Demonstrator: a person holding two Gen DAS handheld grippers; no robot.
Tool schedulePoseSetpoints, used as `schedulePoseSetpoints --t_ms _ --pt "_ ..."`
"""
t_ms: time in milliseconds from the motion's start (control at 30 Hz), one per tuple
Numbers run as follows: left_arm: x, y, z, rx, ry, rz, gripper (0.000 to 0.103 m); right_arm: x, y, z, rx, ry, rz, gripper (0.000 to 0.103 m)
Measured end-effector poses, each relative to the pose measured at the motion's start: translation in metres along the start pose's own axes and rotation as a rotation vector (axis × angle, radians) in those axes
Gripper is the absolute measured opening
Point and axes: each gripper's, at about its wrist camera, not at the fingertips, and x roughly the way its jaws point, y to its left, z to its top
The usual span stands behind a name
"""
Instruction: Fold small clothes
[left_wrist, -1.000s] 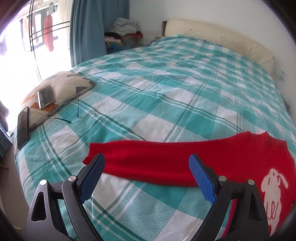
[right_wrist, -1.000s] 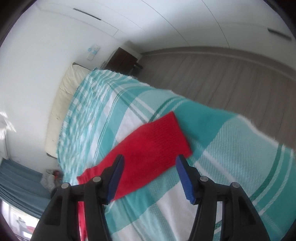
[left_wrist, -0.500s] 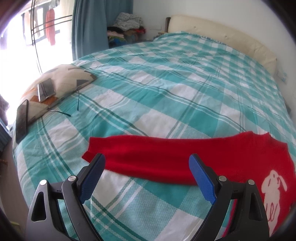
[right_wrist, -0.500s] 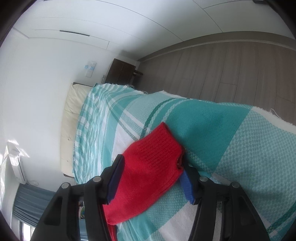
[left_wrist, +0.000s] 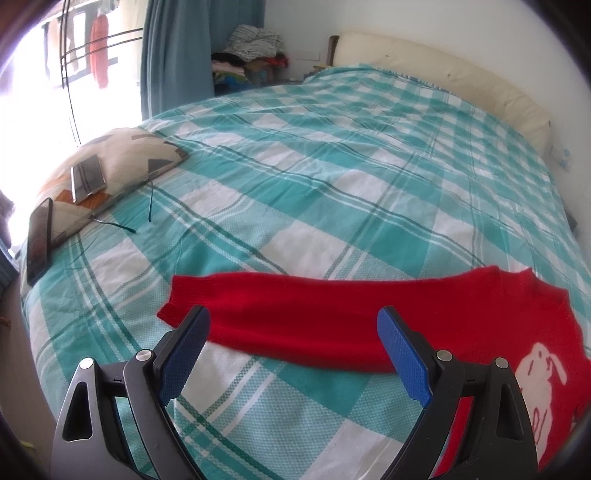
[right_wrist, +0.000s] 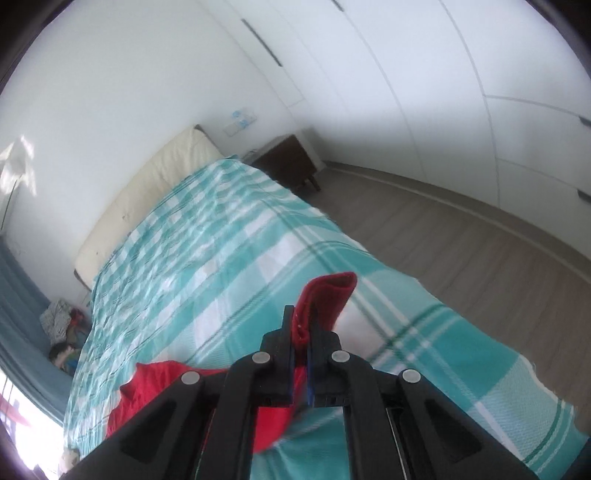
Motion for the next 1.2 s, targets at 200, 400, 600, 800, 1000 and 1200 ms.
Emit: schedulePoseSetpoints --t_ms 200,400,600,800,1000,1200 --pt "-0.008 -0.006 0.001 0.029 -0.034 -0.005 0.093 0.021 0.192 -0.02 -0.374 0.097 0.276 0.004" --pt "-0.01 -0.003 0.004 0.021 -0.035 -0.011 0.093 0.07 0.319 -0.119 -0.616 0.301 0.435 0.004" --pt "-0.006 -0.002 0.005 0.009 -0.01 -0.013 0.093 0.134 0.352 -0.215 -0.669 0.514 0.458 0.007" --pt "-0.004 -0.001 0.006 0.009 -0.003 -0.025 0.093 0.157 0.331 -0.246 -0.486 0.76 0.611 0.052" --pt "-0.001 -0.006 0.004 0.018 0.019 -0.045 0.095 0.163 0.24 -0.213 -0.349 0.779 0.438 0.052" --pt "0.013 -0.024 -0.004 0.136 0.095 -0.06 0.096 0.131 0.131 -0.178 -0.454 0.631 0.118 0.051"
